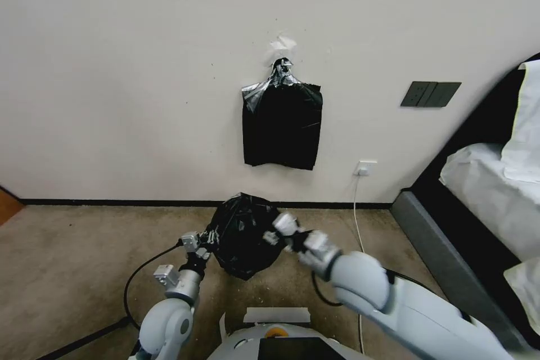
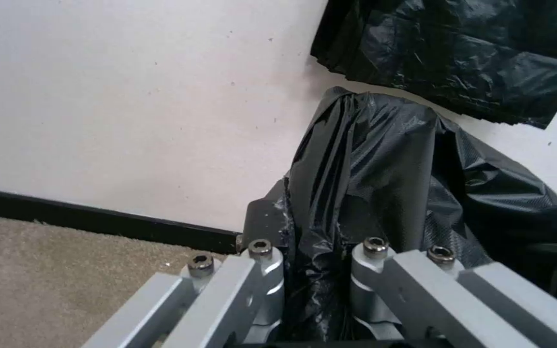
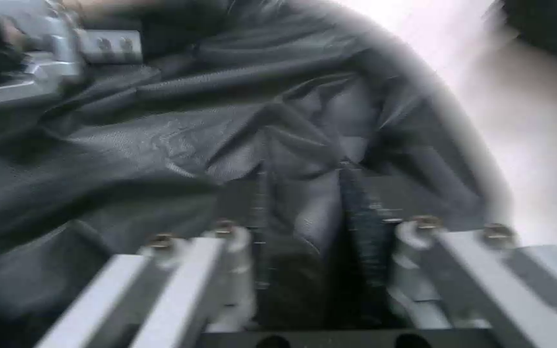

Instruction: Place a trash bag onto the trash bin.

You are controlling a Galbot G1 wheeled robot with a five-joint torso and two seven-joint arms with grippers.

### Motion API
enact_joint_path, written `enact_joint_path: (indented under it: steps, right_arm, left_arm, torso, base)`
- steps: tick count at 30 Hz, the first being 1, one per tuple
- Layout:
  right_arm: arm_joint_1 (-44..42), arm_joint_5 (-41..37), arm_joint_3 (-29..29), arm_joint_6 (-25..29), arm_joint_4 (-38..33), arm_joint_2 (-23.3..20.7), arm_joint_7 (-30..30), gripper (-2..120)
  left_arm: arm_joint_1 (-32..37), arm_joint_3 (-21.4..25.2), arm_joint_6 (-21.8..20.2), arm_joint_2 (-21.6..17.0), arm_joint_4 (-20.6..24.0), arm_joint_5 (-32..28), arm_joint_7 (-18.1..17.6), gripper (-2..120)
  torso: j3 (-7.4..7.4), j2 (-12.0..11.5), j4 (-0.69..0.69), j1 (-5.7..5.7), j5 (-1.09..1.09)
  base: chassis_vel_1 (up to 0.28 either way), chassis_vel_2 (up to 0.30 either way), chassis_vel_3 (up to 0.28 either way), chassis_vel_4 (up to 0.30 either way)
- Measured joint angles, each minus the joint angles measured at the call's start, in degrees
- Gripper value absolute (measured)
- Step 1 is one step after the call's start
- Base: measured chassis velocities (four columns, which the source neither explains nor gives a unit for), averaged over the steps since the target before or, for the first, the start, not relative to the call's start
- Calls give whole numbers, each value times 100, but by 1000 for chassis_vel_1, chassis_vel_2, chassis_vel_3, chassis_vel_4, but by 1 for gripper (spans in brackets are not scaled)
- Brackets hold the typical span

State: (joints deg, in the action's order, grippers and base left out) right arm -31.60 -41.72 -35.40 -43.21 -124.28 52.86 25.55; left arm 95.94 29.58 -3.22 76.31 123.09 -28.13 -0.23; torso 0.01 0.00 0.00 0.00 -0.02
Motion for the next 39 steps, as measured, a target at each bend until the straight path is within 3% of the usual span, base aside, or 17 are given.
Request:
enact_joint_path:
  steps: [5,12,19,23,30,31,33,35,36,38,39]
  right_arm:
    - [621,-271,-763,29,678,215,104,0]
    - [1029,-353,-1397,64,1480,544,98,0]
    - [1135,-310,-1670,83,2317,880,57,0]
    - [1120,-306,-1654,88,2270,846,65,0]
    - [774,-301,-1135,96,1158,378,155,0]
    - [471,-256,-753,97,605,106,165,0]
    - [335,-216,-573,99,412,17,162,0]
    - [-246,68,153,103,-154,-214,39,0]
    - [-246,68,153,103,-154,-214,39,0]
    - [-967,474,1085,297,-556,-225,-249,1]
    - [-967,474,1085,297,-556,-225,-249,1]
  left_arm:
    - [1,-39,87,99,-46,258,65,7]
    - [30,-104,133,161,-12,382,80,7]
    - [90,-155,151,247,31,382,80,7]
    - [63,-164,154,261,-23,357,79,7]
    - [-66,-147,77,265,-226,-9,-82,7]
    - [-119,-179,-81,270,-269,-396,-280,7]
    - [-138,-200,-150,270,-276,-555,-361,7]
    - [-180,-262,-434,235,-268,-1352,-587,7]
    - [-180,-262,-434,235,-268,-1352,-587,7]
    - [-189,-287,-679,203,-295,-1990,-683,7]
    - [-189,-287,-679,203,-295,-1990,-683,7]
  torso:
    - [0,0,-1,0,1]
    - [0,0,1,0,2]
    - [0,0,1,0,1]
    - [0,0,1,0,2]
    - [-1,0,0,0,3]
    - [-1,0,0,0,3]
    - [-1,0,-2,0,2]
    - [-1,0,-2,0,2]
    - [-1,0,-2,0,2]
    - [-2,0,0,0,2]
    - [-2,0,0,0,2]
  base:
    - [0,0,0,0]
    - [0,0,0,0]
    - [0,0,0,0]
    - [0,0,0,0]
    - [0,0,0,0]
    - [0,0,0,0]
    - [0,0,0,0]
    - [0,0,0,0]
    - [0,0,0,0]
    - [0,0,0,0]
    - [0,0,0,0]
